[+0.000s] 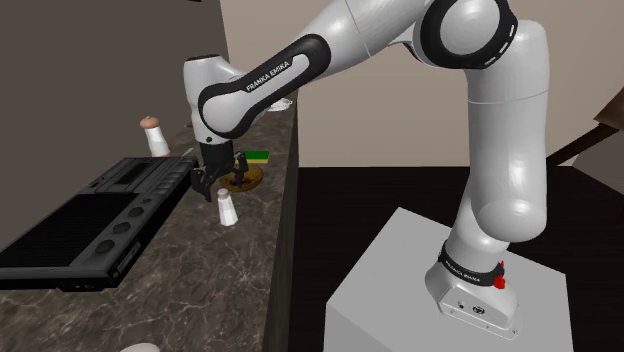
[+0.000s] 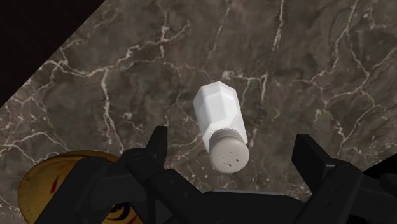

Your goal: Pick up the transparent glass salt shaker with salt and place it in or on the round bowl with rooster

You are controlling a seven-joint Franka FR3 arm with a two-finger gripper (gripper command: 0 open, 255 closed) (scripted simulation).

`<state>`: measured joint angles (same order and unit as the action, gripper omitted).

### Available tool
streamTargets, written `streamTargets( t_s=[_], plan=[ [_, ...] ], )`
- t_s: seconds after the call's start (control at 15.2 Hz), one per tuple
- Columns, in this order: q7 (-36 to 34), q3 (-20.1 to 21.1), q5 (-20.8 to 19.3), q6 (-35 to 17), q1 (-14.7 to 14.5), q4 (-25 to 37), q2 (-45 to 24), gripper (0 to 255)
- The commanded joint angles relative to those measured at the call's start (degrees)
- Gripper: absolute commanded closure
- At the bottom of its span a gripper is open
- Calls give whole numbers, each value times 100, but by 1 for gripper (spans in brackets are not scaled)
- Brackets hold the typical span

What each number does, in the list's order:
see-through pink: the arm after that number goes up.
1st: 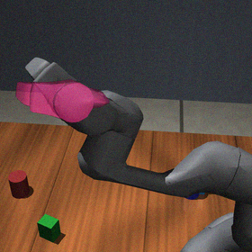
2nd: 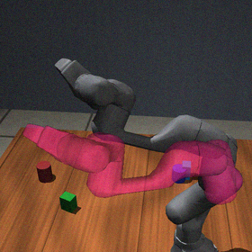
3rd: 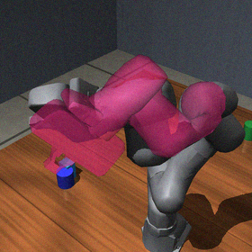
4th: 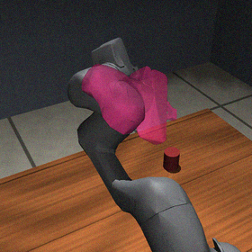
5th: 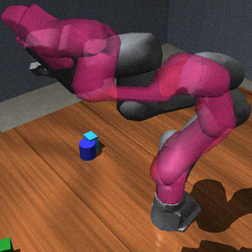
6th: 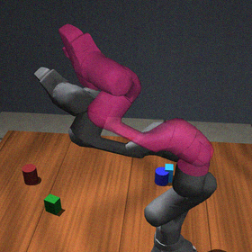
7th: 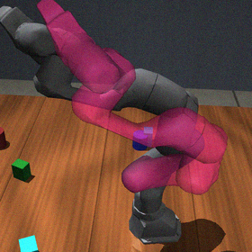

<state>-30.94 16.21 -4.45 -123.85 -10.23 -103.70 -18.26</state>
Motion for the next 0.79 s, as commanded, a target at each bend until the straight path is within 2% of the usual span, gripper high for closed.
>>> streamTargets(
  t_s=[0.0, 0.26, 0.33, 0.73],
  plan=[
    [-2, 0, -2, -6, -1, 1, -5, 0],
    [-1, 0, -2, -5, -1, 1, -5, 0],
    [-1, 0, -2, -5, -1, 1, -5, 255],
    [-2, 0, -2, -5, -1, 2, -6, 255]
  ],
)
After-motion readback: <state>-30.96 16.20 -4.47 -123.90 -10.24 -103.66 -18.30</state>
